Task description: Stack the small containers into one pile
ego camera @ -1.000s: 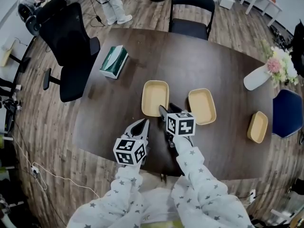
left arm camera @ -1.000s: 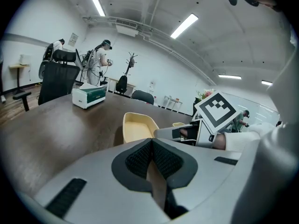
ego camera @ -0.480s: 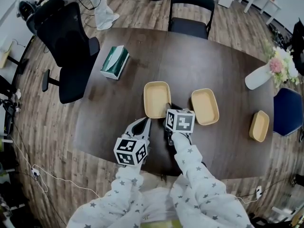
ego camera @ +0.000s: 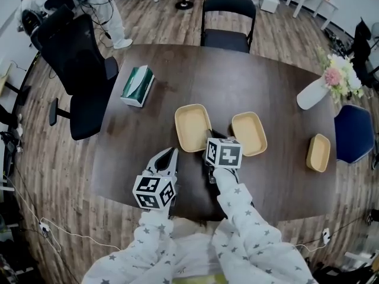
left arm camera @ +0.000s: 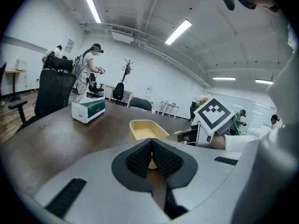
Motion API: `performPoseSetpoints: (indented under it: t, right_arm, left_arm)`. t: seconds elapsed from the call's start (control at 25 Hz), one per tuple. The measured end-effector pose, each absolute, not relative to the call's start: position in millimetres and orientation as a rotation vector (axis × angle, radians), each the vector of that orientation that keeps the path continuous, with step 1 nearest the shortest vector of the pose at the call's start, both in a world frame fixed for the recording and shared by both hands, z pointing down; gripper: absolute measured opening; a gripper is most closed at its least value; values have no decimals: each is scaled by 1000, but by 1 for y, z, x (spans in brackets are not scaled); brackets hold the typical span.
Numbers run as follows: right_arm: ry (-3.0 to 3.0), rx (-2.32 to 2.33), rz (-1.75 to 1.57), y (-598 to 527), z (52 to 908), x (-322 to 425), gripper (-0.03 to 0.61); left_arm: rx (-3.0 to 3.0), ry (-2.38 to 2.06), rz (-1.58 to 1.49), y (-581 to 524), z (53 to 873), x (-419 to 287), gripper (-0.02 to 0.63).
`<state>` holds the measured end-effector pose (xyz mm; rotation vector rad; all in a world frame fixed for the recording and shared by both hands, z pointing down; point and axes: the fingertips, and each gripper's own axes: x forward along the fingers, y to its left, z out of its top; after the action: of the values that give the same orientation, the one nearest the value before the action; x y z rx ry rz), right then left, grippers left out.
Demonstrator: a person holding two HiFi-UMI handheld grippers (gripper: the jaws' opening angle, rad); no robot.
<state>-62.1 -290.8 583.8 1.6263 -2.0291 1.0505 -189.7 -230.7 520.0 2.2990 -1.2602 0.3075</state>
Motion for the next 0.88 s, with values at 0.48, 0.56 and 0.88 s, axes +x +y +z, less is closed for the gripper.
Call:
performPoseSetpoints:
  t: [0.48,0.56,0.88]
  right_arm:
    - [-2107,1729,1027,-274,535,4,34]
    - [-2122,1728,1022,-272,529,18,34]
    - [-2131,1744,1055,-263,524,84,34]
  left_arm:
    - [2316,-1302,261,-224,495,-163,25]
    - [2316,-1307,253,-222,492,-152,25]
    - [2338,-1267,256,-205,490,-92,25]
